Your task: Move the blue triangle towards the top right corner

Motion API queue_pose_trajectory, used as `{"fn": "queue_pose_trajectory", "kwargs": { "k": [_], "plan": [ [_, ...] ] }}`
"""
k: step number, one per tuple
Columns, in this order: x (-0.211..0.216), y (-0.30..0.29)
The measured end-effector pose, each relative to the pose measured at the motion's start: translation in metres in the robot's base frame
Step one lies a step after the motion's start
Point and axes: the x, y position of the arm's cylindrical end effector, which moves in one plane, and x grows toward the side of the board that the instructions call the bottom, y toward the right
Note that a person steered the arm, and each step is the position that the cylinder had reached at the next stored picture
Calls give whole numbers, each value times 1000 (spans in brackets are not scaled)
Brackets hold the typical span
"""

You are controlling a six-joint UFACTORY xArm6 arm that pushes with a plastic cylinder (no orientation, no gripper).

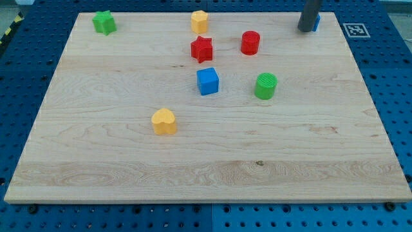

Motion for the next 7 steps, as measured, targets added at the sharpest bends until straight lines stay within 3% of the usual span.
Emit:
{"fn": "queue_pose_trajectory", "kwargs": {
  "k": [4, 7],
  "plan": [
    [-44, -11],
    [-42, -1]
  ]
}}
